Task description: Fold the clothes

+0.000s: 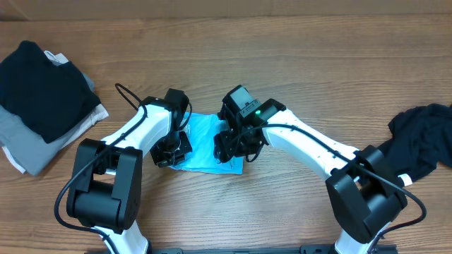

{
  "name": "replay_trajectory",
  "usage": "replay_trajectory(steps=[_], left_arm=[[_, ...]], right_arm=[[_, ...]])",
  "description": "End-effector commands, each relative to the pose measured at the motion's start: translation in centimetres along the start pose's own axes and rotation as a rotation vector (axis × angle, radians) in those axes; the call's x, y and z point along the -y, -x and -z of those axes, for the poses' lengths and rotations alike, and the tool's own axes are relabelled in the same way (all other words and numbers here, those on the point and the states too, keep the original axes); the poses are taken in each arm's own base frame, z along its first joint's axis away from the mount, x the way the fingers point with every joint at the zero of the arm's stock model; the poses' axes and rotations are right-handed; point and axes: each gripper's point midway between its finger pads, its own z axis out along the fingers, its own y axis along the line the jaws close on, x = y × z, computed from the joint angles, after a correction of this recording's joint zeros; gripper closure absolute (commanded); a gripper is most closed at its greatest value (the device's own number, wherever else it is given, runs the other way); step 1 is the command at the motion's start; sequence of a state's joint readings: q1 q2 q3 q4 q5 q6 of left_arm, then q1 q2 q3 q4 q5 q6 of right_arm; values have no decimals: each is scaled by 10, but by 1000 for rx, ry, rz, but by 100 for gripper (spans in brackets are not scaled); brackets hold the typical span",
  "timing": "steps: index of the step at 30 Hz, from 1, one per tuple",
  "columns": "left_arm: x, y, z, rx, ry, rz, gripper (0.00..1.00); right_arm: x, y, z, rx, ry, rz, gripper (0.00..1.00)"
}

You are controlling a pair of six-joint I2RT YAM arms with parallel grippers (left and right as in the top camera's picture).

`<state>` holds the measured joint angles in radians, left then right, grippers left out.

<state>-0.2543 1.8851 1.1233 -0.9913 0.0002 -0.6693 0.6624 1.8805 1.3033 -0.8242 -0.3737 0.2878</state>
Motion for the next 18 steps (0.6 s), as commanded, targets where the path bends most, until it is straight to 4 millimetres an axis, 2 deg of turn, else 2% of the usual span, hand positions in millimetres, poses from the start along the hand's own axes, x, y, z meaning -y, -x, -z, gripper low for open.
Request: replay_trajectory(steps=[1, 3, 5, 9, 16, 18], left_arm=[[0, -11, -18, -60, -2, -18, 90], [0, -11, -18, -60, -2, -18, 90], [0, -11, -18, -60, -2, -18, 90], [0, -11, -18, -61, -1, -18, 90], [0, -13, -18, -70, -6, -19, 94], [5, -13, -12, -68, -35, -49, 96]], right_arm=[[2, 2, 1, 34, -21, 5, 42], [19, 2, 1, 50, -111, -52, 45], [51, 1, 7, 85, -285, -152, 50], [87, -4, 21, 118, -477, -244, 52], [104, -12, 30, 100, -530, -321, 50], [108, -17, 31, 80, -539, -331, 50]])
